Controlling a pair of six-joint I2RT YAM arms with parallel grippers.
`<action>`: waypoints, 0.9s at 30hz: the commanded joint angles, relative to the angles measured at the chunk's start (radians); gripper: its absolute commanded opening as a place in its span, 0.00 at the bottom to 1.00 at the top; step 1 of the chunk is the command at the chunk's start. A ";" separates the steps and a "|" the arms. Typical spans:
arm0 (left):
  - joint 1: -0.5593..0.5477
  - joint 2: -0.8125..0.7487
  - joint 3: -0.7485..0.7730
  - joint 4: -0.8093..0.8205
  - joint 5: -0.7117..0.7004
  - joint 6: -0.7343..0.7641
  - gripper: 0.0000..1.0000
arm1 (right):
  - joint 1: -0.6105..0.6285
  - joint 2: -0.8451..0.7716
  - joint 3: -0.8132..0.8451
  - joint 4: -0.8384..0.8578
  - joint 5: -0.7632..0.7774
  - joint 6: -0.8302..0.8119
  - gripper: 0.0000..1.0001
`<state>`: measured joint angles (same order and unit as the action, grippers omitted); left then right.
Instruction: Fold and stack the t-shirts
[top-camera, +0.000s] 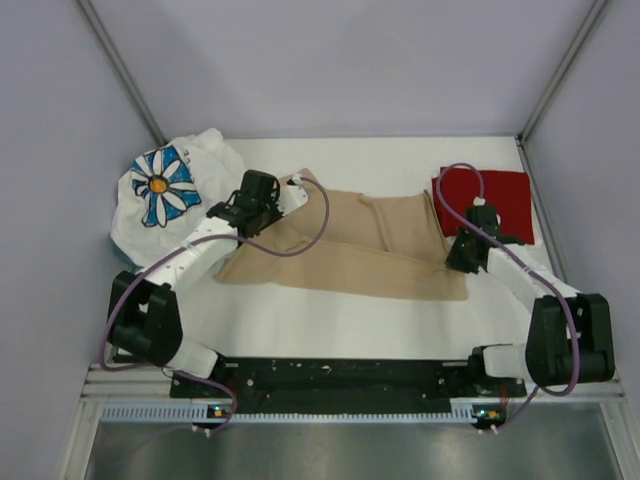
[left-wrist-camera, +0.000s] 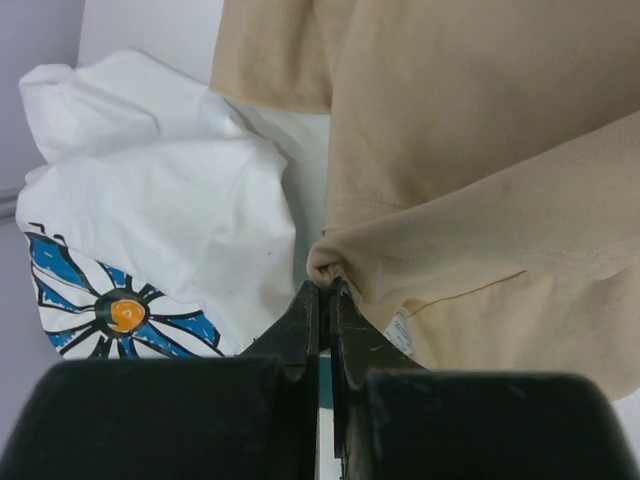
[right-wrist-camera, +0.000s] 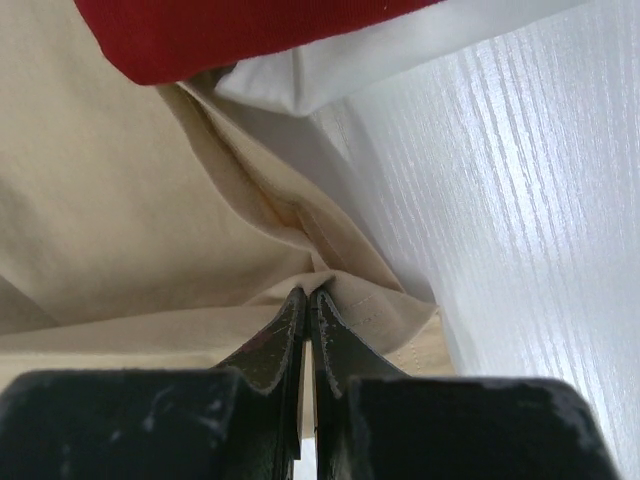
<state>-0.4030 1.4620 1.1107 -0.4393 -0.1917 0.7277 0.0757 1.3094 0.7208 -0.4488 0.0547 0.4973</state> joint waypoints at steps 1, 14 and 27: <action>0.006 0.058 0.015 0.057 -0.048 -0.004 0.00 | -0.007 0.024 0.049 0.055 0.005 -0.019 0.01; 0.098 0.193 0.279 -0.004 -0.160 -0.092 0.43 | -0.008 0.062 0.187 0.015 0.200 -0.060 0.57; 0.112 -0.198 -0.178 -0.219 0.291 0.284 0.66 | -0.071 -0.375 -0.153 -0.116 0.097 0.319 0.76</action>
<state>-0.2958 1.3266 1.0901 -0.5407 -0.0483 0.8185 0.0082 1.0149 0.6479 -0.5140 0.1925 0.6544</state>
